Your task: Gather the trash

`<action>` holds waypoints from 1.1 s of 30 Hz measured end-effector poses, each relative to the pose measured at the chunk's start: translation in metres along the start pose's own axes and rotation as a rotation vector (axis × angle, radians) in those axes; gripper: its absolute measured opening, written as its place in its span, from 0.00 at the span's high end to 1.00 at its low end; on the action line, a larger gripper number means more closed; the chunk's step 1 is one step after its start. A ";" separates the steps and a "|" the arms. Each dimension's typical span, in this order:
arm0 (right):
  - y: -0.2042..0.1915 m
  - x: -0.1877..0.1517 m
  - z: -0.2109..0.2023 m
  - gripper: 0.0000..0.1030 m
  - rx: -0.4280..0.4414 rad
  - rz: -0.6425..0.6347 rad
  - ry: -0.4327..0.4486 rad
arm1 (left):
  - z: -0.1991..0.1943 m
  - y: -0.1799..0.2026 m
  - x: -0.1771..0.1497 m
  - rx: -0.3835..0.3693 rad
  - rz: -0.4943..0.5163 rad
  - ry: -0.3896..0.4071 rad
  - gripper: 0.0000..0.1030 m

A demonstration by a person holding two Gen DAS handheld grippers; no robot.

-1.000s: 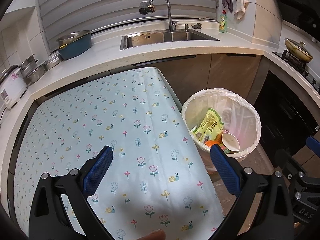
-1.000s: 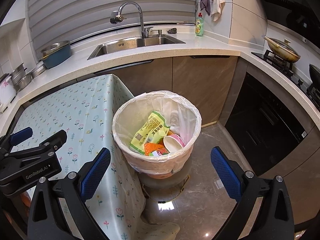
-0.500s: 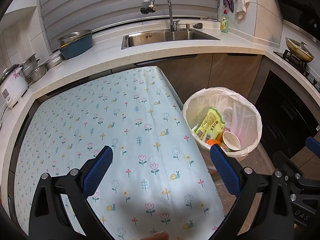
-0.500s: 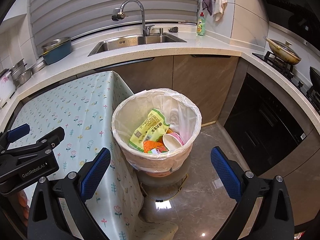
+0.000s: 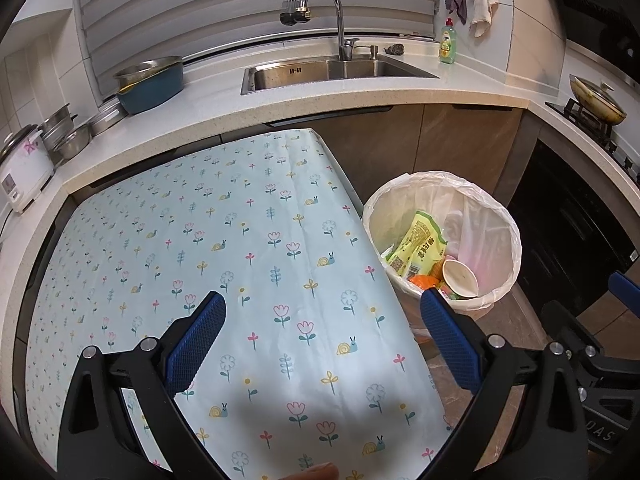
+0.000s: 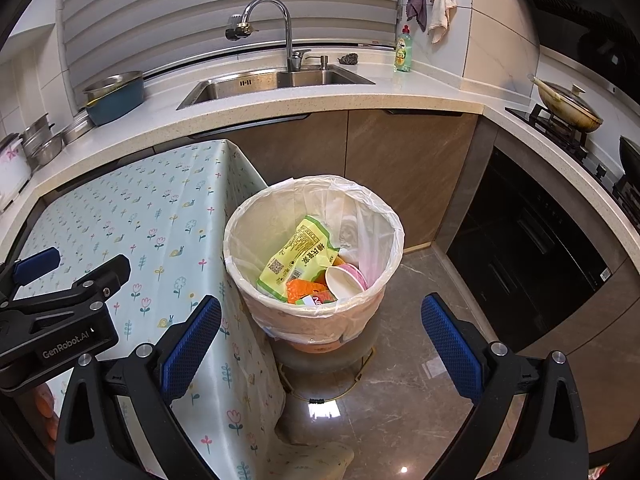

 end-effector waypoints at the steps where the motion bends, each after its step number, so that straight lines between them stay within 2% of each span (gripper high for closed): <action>1: 0.000 0.000 0.000 0.06 0.000 0.000 -0.001 | 0.000 0.000 0.000 -0.001 0.000 0.000 0.09; 33: -0.014 -0.002 0.000 0.06 0.000 -0.031 -0.005 | -0.003 -0.011 -0.005 0.015 -0.035 0.000 0.09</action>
Point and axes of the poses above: each gripper's, at about its wrist camera, not at the fingertips, and z roughly the way its jaws point, y to its right, x to its top, the point moved 10 cm from there along z, roughly the way its jaws point, and after that the axes turned 8 degrees about -z, right-handed, at the moved point
